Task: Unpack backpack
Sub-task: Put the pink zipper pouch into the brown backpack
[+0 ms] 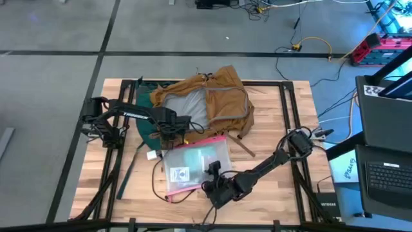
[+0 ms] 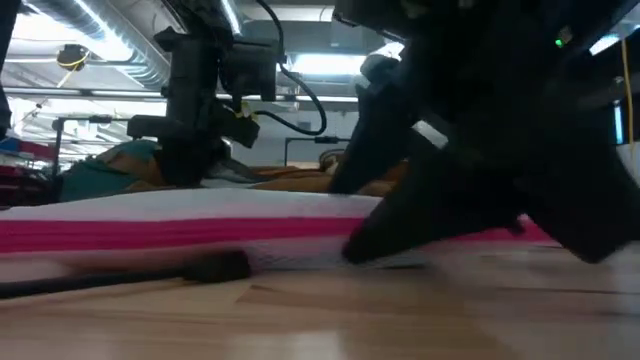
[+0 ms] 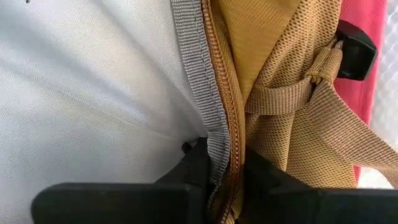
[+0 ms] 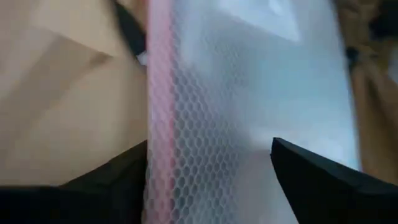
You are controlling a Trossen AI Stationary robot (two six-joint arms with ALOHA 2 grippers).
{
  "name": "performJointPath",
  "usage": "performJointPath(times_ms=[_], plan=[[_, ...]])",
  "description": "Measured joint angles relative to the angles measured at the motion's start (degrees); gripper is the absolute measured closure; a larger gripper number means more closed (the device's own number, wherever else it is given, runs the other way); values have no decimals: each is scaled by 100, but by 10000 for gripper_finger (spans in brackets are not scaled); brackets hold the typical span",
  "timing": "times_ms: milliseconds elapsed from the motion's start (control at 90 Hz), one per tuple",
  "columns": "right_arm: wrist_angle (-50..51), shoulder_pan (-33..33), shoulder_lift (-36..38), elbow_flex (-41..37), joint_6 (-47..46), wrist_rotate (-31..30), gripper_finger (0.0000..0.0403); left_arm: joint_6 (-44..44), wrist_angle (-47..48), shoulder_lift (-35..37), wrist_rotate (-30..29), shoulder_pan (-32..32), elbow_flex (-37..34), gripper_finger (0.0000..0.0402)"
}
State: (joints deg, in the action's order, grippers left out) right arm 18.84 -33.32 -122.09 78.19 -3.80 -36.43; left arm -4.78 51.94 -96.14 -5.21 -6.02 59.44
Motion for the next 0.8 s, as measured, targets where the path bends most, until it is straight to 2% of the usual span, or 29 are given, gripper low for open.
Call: performJointPath(times_ms=[167,467,644,800], plan=[[201,-8,1,0,25,-9,188,17,4,0,0,0,0,370],[223,-8,1,0,102,39,386,17,4,0,0,0,0,370],[482,-19,1,181,150,-147,398,16,4,13,-2,2,0,370],[1782,-246,1,809,-317,-867,400,26,-2,42,32,50,117,370]])
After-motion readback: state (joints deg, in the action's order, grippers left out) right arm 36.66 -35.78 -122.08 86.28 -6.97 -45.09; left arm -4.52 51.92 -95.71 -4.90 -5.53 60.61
